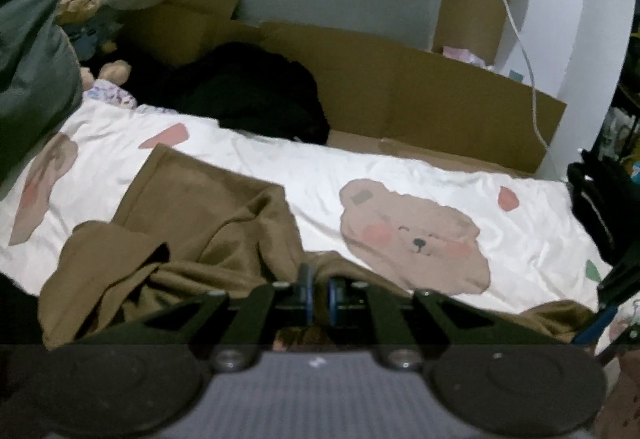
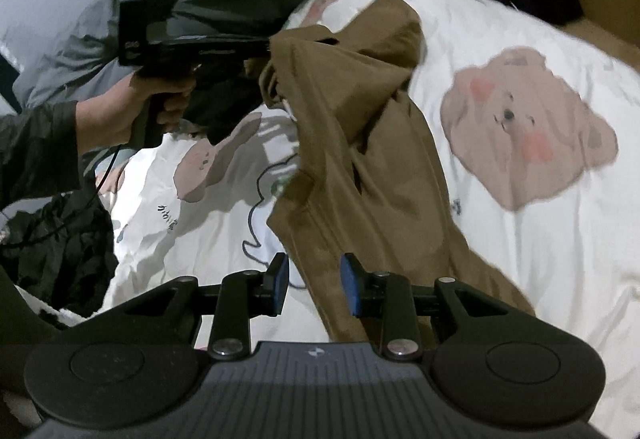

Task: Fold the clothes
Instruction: 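Hold the garment with both tools and spread it across the sheet, then pinch the brown garment with the right tool and lift it off the sheet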

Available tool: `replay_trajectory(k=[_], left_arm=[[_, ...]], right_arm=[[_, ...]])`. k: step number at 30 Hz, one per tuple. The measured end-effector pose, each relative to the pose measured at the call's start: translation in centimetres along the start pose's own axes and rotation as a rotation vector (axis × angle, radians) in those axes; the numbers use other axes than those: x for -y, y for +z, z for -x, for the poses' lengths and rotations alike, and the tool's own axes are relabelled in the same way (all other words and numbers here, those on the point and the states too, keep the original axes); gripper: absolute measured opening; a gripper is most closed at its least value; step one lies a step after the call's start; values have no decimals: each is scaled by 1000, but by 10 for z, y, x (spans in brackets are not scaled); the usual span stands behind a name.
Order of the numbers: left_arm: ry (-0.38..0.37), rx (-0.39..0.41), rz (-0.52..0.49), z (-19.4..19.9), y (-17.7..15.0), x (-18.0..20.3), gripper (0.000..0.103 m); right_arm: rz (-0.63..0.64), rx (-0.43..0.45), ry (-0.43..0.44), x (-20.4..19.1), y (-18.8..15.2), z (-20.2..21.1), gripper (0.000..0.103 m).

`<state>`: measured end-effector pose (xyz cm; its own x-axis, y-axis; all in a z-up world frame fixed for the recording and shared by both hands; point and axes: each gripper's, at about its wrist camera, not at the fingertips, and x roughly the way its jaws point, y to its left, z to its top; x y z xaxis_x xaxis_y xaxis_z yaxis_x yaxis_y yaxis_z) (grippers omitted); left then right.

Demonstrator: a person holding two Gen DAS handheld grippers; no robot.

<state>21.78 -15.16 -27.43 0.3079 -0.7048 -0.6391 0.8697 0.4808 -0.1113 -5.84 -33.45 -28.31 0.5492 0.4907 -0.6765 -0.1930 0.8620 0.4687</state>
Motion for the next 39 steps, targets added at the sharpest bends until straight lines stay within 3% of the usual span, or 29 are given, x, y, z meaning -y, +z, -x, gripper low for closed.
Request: replay_trajectory(k=[4,9,20,21,24,29,39], left_arm=[[-11,6,-17,-2,2,4,8],[-14,13,-10,-1,2,3,8],[-33,30,5,0,6,3,8],[-34,34,6,1,7,4,8],[-36,39,-7,1,9,8,8],[-37,53,12,3,11,7,9],[-56,135,75,19,33,7,8]], right_arm=[[86,15,-51,-13,14,-12,43],[210,-31,-98,-29,30,-36,44],[259,-95,-151,-29,32,-57,44],[268,-105,-147,-29,33,-60,42],[322,-127,-134,-34,33,-62,19],[296,-104,-123,-34,39,-47,15],[172,59,-171,-13,67,21,15]])
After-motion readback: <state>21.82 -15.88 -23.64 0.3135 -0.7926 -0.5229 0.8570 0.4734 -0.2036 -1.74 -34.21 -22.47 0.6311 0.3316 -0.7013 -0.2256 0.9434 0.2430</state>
